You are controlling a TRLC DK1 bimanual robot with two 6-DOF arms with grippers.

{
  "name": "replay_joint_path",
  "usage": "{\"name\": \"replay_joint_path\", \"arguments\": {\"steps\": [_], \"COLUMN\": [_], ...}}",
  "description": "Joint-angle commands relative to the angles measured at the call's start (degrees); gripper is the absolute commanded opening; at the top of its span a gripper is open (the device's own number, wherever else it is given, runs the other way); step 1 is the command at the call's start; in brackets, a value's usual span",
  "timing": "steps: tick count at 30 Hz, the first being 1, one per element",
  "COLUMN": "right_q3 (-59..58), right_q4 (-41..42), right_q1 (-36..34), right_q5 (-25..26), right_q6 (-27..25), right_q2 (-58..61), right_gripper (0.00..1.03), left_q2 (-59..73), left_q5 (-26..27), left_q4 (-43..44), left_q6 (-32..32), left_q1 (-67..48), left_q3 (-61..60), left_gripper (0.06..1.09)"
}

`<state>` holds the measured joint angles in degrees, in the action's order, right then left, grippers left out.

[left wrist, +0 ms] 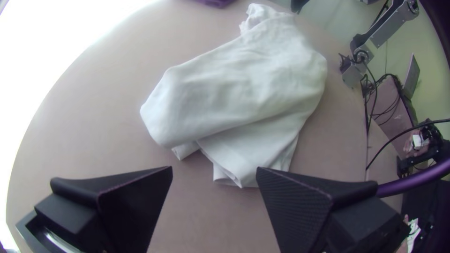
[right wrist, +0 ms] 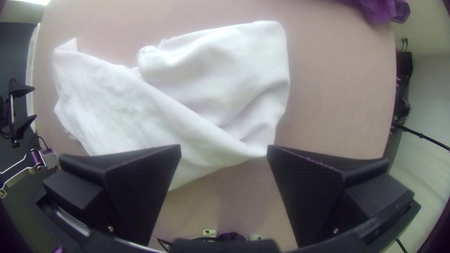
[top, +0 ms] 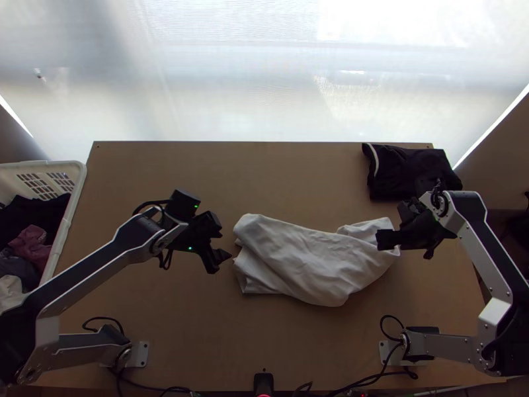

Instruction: Fold the t-shirt

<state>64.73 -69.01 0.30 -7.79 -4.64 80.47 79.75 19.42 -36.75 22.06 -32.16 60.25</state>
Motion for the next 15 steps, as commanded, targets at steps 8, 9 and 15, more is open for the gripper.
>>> {"name": "replay_joint_path", "arguments": {"steps": [8,9,15], "right_q3": [-1.4,-1.6,-3.1], "right_q4": [-1.6,-1.7,-0.8], "right_q1": [0.5,0.6,0.4], "right_q5": [-0.2,-0.2,-0.1], "right_q6": [0.8,0.8,0.9], "right_q2": [-2.2,-2.6,-2.9], "right_gripper": [0.97,0.97,0.97], "left_q2": [15.7,16.8,24.2], "left_q5": [-0.3,-0.3,-0.4], "left_q4": [4.8,4.8,4.8], "left_q6": [1.9,2.3,2.4], "left_q1": [-5.9,-6.2,-7.8], "left_q3": [14.4,15.7,22.6], "left_gripper": [1.04,1.04,1.04]}}
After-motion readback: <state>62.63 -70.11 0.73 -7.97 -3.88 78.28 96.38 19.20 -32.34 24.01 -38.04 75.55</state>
